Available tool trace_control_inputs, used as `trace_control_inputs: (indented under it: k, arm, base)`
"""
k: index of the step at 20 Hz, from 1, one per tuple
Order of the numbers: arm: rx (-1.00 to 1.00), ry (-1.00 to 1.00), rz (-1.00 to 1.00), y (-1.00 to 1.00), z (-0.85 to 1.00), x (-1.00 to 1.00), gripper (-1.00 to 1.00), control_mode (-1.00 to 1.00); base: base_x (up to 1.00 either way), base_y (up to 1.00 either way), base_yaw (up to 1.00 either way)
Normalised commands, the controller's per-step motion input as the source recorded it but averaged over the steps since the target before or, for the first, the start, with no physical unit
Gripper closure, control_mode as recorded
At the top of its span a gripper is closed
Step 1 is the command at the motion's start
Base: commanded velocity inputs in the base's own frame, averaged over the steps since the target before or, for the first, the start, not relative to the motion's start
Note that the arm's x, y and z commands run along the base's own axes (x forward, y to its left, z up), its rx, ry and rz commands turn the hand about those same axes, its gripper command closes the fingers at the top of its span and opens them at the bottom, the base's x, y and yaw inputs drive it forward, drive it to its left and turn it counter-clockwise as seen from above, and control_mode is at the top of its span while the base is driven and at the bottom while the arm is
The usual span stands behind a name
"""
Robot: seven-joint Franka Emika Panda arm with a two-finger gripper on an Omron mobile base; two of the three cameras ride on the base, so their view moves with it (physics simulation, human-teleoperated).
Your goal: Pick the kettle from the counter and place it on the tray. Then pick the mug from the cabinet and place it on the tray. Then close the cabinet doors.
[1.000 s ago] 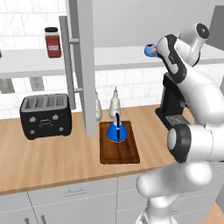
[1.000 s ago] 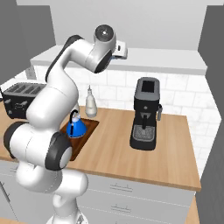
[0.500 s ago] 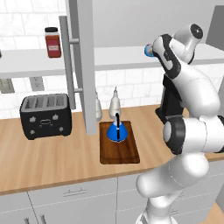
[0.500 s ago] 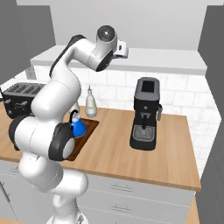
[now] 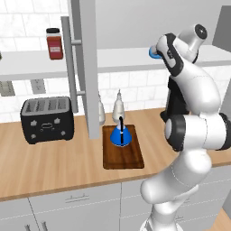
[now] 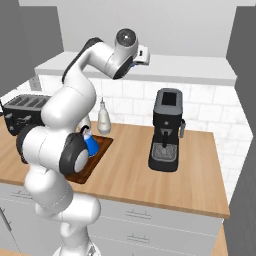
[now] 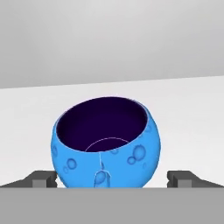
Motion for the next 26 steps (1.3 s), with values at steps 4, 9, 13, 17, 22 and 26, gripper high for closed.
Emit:
trace_control_inputs:
  k: [4,9,13,17,22,26]
  arm:
    - [0.0,0.0,0.0,-0.01,0.0,0.1,-1.0,-1.0]
    - [0.0,0.0,0.0,0.0,0.0,0.0,1.0,-1.0]
    - [0.0,0.0,0.0,0.0,0.0,0.02,1.0,-1.0]
    - [0.0,0.0,0.0,0.0,0.0,0.0,1.0,-1.0]
    - [0.0,0.0,0.0,0.0,0.0,0.0,1.0,-1.0]
    - [0.0,0.0,0.0,0.0,-0.02,0.0,1.0,-1.0]
  base:
    - [0.0,0.0,0.0]
    - [0.0,0.0,0.0]
    - [0.0,0.0,0.0]
    - [0.0,0.0,0.0]
    - [0.0,0.0,0.0]
    - [0.0,0.0,0.0]
